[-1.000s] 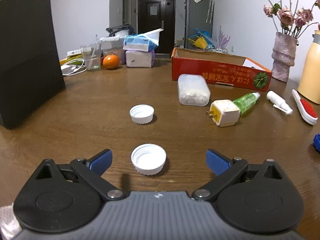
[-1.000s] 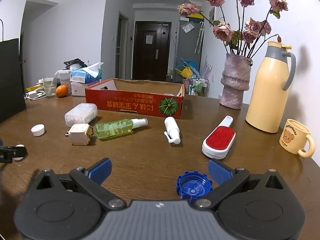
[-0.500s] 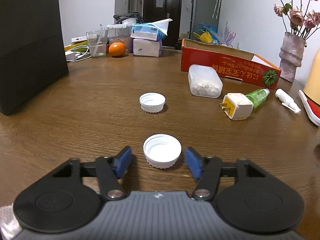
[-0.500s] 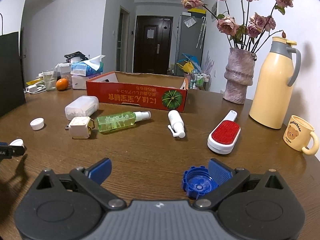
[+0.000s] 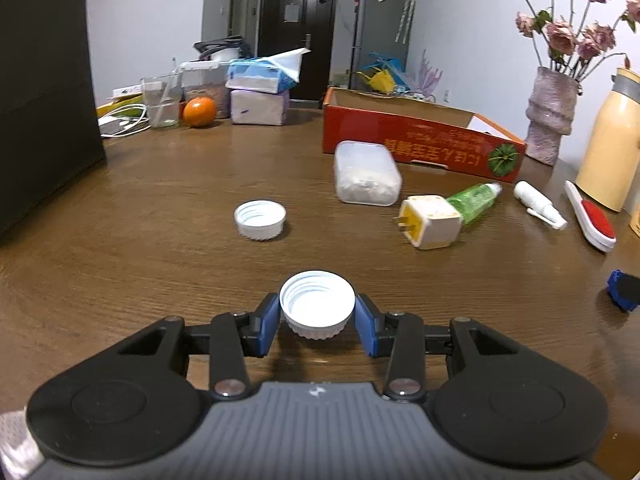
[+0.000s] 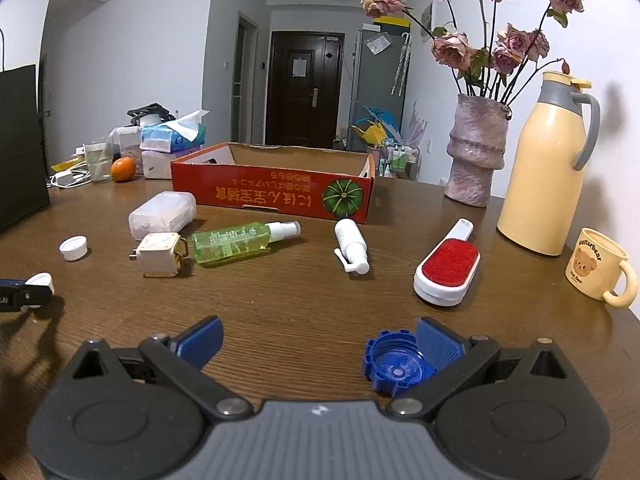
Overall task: Organize rigid objects
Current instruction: 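Grasp a white bottle cap with the left gripper while the right approaches the blue cap, then close the right gripper on the blue bottle cap while the left holds the white cap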
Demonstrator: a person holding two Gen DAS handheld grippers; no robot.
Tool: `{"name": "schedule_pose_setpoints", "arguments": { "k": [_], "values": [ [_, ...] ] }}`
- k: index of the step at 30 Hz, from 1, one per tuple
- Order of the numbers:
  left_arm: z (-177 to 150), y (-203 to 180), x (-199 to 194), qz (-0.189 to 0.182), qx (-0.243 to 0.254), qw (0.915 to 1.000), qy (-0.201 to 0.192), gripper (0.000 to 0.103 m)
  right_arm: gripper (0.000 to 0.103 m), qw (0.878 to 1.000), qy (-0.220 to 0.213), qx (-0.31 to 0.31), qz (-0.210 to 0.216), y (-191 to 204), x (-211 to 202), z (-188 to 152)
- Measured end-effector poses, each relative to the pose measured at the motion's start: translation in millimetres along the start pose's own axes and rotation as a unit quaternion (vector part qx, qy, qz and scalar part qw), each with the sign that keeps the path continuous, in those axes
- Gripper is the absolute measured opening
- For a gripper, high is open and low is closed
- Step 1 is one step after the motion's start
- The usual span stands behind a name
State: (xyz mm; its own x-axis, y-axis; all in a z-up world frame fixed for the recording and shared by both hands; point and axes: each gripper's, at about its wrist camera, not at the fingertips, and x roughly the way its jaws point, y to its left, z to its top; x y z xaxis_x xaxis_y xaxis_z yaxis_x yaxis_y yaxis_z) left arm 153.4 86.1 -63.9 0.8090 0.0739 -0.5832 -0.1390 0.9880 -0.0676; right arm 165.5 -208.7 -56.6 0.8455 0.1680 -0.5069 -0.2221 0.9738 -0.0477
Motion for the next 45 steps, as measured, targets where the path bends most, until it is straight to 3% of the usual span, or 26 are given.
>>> {"name": "schedule_pose_setpoints", "arguments": {
  "k": [18,25,41,45],
  "values": [
    [6.7,-46.9,0.2,-0.033,0.035,0.9988,-0.009,0.041,0.103,1.0,-0.01,0.013,-0.026,-23.6,-7.0,-5.7],
    [8.3,-62.5,2.1,-0.038,0.05,0.998,-0.008,0.041,0.101,0.999,0.007,0.022,-0.042,-38.4,6.0,-12.5],
    [12.7,-88.4,10.9,-0.037,0.07,0.9969,-0.003,0.041,0.079,0.998,0.054,0.024,-0.035,-54.0,42.8,-17.3],
    [12.9,-89.2,11.4,-0.037,0.07,0.9969,-0.003,0.041,0.067,0.997,0.06,0.025,-0.03,-54.6,47.6,-17.5]
  ]
}}
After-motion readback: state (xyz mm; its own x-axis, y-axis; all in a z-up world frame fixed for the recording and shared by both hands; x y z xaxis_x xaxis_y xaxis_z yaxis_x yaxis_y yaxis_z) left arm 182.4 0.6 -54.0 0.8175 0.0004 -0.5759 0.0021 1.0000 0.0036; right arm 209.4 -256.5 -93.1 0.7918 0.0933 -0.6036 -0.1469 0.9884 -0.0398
